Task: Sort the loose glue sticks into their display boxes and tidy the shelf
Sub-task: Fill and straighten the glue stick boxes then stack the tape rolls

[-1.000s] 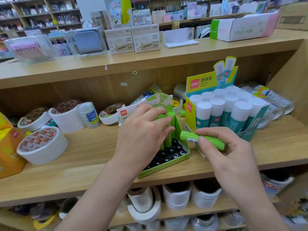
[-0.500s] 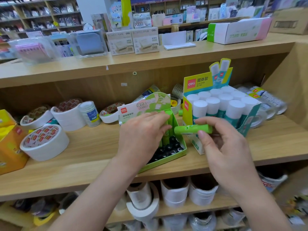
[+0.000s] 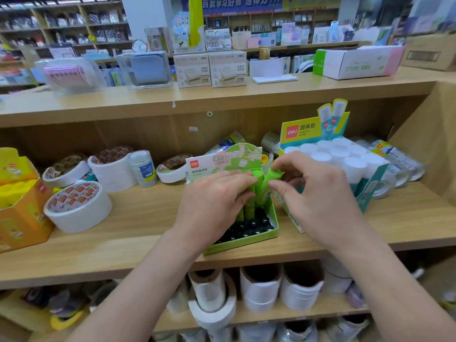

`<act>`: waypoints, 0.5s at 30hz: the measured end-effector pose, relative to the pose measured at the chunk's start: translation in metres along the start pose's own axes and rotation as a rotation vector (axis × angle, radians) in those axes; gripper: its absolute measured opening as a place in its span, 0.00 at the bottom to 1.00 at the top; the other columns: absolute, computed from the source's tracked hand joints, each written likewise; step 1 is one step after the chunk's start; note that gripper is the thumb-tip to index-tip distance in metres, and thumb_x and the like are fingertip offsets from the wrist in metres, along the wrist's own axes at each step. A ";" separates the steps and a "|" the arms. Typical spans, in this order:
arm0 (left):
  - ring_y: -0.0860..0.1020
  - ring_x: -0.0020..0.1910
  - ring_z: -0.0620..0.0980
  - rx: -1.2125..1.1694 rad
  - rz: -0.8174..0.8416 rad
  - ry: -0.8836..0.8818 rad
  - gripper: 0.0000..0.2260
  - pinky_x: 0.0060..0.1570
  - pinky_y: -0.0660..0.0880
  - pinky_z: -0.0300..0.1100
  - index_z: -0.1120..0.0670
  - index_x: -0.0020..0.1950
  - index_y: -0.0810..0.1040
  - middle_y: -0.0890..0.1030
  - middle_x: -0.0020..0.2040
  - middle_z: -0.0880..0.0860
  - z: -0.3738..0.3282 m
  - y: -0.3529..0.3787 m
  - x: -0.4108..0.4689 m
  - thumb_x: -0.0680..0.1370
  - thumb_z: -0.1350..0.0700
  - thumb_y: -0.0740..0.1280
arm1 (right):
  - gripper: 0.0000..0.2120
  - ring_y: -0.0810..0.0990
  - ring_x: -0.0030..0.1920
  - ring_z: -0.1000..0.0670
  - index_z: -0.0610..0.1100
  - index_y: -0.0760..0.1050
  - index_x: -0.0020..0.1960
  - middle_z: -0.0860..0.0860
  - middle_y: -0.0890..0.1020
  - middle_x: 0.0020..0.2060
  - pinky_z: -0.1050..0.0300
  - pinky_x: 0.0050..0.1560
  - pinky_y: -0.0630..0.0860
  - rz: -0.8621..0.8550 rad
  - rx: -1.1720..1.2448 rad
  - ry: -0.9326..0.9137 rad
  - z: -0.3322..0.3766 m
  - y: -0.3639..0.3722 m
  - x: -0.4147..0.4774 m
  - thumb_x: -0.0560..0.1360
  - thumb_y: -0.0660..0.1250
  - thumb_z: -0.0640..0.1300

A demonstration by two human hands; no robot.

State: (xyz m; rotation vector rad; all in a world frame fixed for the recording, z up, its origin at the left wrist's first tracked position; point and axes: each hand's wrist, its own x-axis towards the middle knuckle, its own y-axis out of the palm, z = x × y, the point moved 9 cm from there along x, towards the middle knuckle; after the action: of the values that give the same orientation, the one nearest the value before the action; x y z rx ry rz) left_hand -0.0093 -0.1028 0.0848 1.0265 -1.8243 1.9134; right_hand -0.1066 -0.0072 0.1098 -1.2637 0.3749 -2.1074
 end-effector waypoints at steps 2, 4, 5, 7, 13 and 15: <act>0.82 0.52 0.47 0.026 0.011 -0.015 0.13 0.42 0.78 0.42 0.48 0.57 0.81 0.84 0.53 0.47 0.001 -0.002 -0.001 0.74 0.50 0.68 | 0.09 0.80 0.38 0.50 0.46 0.78 0.50 0.52 0.81 0.39 0.48 0.42 0.79 0.017 -0.035 -0.012 -0.003 0.007 0.000 0.71 0.73 0.39; 0.81 0.53 0.49 0.044 0.006 0.011 0.13 0.43 0.77 0.42 0.50 0.58 0.81 0.84 0.54 0.48 -0.001 -0.002 -0.003 0.74 0.52 0.70 | 0.09 0.80 0.37 0.50 0.46 0.78 0.49 0.51 0.82 0.38 0.47 0.42 0.79 0.038 -0.053 -0.012 -0.007 0.013 0.000 0.71 0.73 0.39; 0.81 0.54 0.50 0.044 0.001 0.041 0.13 0.46 0.77 0.44 0.51 0.58 0.81 0.83 0.55 0.49 -0.003 -0.002 -0.004 0.74 0.53 0.71 | 0.09 0.80 0.37 0.49 0.45 0.78 0.49 0.52 0.82 0.38 0.47 0.42 0.79 0.051 -0.061 -0.009 -0.008 0.016 0.000 0.71 0.73 0.39; 0.78 0.55 0.52 0.047 -0.043 0.073 0.12 0.52 0.76 0.46 0.54 0.57 0.82 0.83 0.56 0.50 -0.003 -0.006 -0.010 0.74 0.54 0.71 | 0.08 0.80 0.38 0.49 0.44 0.79 0.49 0.52 0.82 0.40 0.46 0.42 0.79 0.067 -0.090 -0.022 -0.009 0.021 0.000 0.70 0.74 0.38; 0.74 0.58 0.55 0.065 -0.155 -0.111 0.17 0.61 0.70 0.45 0.54 0.61 0.80 0.79 0.60 0.52 0.022 -0.023 -0.051 0.73 0.53 0.72 | 0.07 0.80 0.41 0.48 0.39 0.81 0.45 0.47 0.81 0.43 0.51 0.44 0.80 0.054 -0.208 -0.147 -0.003 0.027 0.003 0.68 0.75 0.35; 0.73 0.60 0.55 0.071 -0.150 -0.137 0.19 0.63 0.68 0.44 0.54 0.64 0.78 0.78 0.61 0.53 0.026 -0.024 -0.061 0.73 0.55 0.73 | 0.05 0.80 0.41 0.46 0.38 0.82 0.42 0.47 0.81 0.41 0.53 0.43 0.79 0.057 -0.277 -0.219 0.004 0.027 0.004 0.68 0.75 0.33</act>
State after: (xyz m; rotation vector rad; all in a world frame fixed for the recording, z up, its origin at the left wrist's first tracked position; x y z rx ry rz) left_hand 0.0569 -0.1091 0.0597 1.3085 -1.7054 1.8716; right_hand -0.0939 -0.0293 0.1000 -1.6049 0.6128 -1.8914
